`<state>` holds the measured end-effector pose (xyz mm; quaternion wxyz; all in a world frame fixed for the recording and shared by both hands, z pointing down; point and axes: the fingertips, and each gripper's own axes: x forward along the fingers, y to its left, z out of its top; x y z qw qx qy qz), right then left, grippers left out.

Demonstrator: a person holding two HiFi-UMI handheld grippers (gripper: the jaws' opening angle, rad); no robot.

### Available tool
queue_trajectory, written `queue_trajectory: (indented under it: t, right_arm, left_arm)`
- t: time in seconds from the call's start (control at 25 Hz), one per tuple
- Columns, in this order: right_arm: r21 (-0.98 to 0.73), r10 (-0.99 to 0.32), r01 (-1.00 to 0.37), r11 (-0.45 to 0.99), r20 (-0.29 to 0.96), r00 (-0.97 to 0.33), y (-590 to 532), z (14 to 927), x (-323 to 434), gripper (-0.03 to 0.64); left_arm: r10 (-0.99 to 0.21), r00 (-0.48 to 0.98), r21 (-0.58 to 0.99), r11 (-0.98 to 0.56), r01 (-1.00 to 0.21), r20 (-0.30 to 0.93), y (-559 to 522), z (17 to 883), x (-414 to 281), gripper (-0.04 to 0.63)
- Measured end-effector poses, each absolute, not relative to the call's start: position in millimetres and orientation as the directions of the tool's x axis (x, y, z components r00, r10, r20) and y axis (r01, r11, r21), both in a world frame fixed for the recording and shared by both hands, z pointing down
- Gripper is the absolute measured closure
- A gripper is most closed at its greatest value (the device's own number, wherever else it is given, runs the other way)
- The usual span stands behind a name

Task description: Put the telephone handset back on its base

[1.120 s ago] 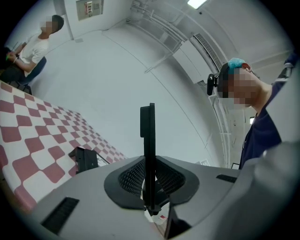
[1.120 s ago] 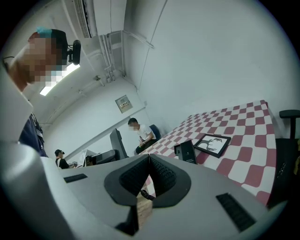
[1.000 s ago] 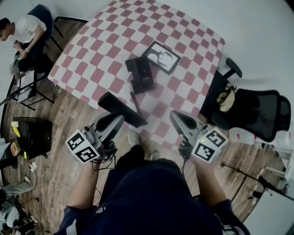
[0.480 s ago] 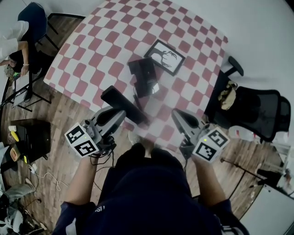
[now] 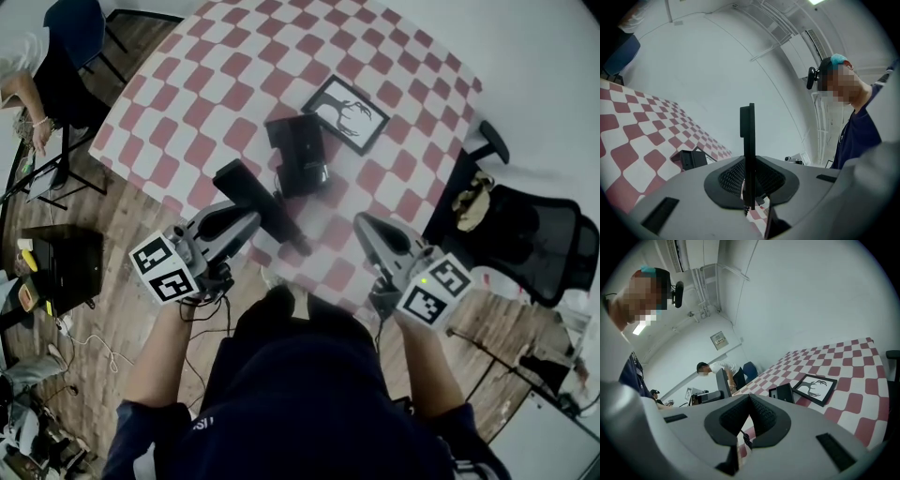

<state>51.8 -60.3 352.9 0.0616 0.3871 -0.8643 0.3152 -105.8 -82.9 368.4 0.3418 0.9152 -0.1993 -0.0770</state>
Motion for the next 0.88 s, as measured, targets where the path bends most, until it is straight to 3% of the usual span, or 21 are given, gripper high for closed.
queue_trajectory:
  t: [0.88]
  right_arm:
    - [-0.584,-0.532,-0.663,0.468,0.413,-0.739,-89,425,81,0.6]
  left_arm:
    - [-0.262,0.946,0.686,-0.654,-0.321,0.193,-152,469,-75,0.506]
